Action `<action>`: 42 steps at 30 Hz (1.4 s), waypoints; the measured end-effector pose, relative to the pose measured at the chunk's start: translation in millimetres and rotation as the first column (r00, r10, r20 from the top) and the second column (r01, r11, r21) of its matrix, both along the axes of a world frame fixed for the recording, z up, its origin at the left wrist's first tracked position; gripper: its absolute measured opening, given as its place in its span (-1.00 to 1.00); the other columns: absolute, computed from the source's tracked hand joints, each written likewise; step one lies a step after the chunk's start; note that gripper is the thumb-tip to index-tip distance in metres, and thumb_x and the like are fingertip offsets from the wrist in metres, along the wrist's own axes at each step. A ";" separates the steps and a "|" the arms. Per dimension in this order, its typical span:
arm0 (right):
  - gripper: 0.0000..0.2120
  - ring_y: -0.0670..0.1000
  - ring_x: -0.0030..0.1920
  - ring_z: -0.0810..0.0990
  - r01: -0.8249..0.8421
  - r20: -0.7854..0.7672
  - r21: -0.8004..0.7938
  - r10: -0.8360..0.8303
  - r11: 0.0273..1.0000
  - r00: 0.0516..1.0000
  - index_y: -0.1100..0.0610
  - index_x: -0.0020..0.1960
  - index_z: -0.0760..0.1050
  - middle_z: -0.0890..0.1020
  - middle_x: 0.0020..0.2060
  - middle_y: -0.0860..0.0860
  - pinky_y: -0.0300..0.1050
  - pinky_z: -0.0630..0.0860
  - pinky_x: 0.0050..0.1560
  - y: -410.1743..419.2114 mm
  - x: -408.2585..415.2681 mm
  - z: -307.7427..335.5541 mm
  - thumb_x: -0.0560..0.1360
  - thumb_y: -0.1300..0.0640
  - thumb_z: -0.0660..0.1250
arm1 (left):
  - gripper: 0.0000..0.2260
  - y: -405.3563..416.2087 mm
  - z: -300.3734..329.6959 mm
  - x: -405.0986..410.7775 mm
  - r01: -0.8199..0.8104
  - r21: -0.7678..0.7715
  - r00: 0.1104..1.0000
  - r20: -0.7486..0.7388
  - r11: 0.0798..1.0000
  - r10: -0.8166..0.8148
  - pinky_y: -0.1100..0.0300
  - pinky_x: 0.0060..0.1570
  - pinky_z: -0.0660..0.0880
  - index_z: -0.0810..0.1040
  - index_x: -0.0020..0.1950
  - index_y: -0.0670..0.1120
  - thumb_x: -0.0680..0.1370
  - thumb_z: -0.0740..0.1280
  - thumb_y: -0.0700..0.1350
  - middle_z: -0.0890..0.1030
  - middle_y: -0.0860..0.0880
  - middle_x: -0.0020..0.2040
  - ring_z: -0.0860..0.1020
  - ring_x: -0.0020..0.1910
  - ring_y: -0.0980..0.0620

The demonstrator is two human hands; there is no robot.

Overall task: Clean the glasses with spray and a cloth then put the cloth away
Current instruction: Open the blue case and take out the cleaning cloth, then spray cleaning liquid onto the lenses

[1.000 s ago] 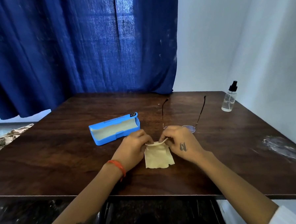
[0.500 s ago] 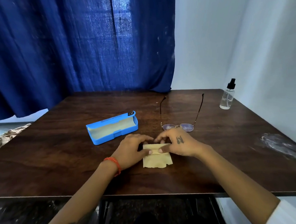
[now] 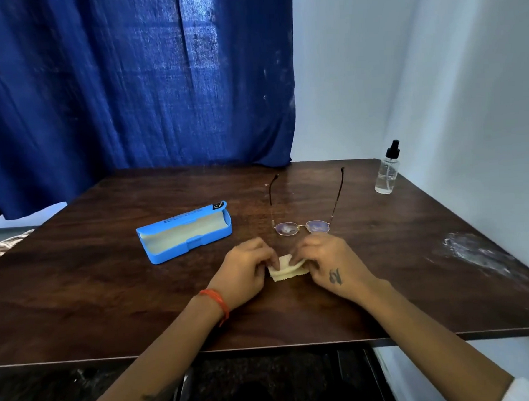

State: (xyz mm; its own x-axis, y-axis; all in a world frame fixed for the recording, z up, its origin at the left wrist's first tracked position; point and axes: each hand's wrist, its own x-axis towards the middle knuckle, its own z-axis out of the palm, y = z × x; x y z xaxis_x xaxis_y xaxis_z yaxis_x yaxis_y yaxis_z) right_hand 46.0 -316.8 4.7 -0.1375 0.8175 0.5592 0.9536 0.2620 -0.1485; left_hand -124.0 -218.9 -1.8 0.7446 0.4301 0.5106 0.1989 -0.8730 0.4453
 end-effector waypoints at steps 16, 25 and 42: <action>-0.55 -0.11 -0.10 0.66 0.326 -0.543 0.272 -0.136 0.906 0.829 0.12 -0.17 0.68 0.69 -0.16 -0.05 -0.23 0.56 0.00 -20.2 42.3 -0.6 0.28 0.59 0.24 | -0.33 50.5 3.4 56.0 -0.171 -0.522 0.978 0.013 0.835 0.209 -0.01 0.40 0.25 0.07 0.48 -0.02 0.48 0.33 -0.28 0.28 -0.12 0.45 0.27 0.42 -0.06; -0.63 0.11 -0.11 0.59 0.594 -0.594 0.246 -0.365 0.766 0.717 0.03 0.15 0.55 0.64 -0.04 0.11 0.02 0.55 -0.02 -0.5 102.1 30.8 0.38 0.29 0.39 | -0.72 72.1 -3.1 94.2 -0.048 -0.566 0.976 0.150 0.823 0.160 0.43 -0.10 0.47 0.52 0.14 -0.09 0.50 0.25 -0.37 0.64 -0.06 -0.03 0.59 0.03 0.08; -0.24 0.16 0.05 0.54 0.748 -0.590 -0.181 -0.680 0.638 0.436 -0.11 0.49 -0.11 0.41 0.24 0.17 -0.08 0.41 -0.01 104.3 231.7 37.5 0.49 0.25 0.26 | -0.86 87.1 -9.0 102.2 -0.109 -0.536 0.972 0.117 0.837 0.202 0.48 -0.21 0.45 0.62 -0.08 -0.01 0.39 0.44 -0.17 0.63 0.13 -0.15 0.59 -0.15 0.24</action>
